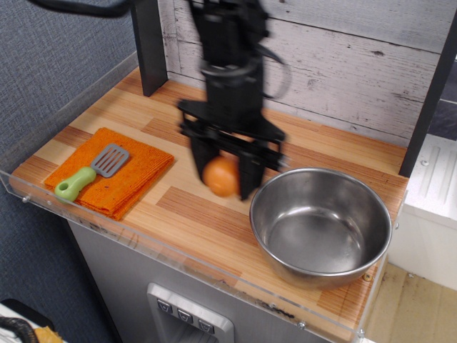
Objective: Place the carrot inside the silver bowl
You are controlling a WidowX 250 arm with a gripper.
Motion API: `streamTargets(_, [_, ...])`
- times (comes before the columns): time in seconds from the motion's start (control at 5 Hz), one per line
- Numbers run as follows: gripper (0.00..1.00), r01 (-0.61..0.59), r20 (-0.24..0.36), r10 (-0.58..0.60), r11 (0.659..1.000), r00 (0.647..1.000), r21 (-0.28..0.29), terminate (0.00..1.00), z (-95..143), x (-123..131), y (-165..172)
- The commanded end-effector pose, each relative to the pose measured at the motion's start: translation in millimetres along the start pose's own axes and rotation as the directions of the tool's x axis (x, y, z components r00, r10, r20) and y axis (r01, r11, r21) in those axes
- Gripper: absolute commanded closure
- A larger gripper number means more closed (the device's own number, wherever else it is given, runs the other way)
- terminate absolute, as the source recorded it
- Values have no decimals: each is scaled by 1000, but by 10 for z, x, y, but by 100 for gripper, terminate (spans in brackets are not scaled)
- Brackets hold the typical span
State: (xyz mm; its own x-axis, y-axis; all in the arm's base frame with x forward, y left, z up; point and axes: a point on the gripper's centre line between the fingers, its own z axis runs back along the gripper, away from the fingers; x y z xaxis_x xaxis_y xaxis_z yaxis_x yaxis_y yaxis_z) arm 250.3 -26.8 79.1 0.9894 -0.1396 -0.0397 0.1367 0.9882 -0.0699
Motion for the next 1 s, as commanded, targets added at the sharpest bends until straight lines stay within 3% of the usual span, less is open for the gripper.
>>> streamTargets(0.0, [100, 12, 39, -12, 1000, 999, 9, 0, -84, -4, -396])
streamTargets(0.4, [100, 9, 79, -12, 999, 997, 38, 0, -190, 82, -465])
streamTargets(0.6, [0, -7, 99, 8, 1000, 995, -5, 0, -199, 80, -449])
streamTargets(0.8, [0, -9, 108, 12, 1000, 994, -20, 0, -173, 82, -428])
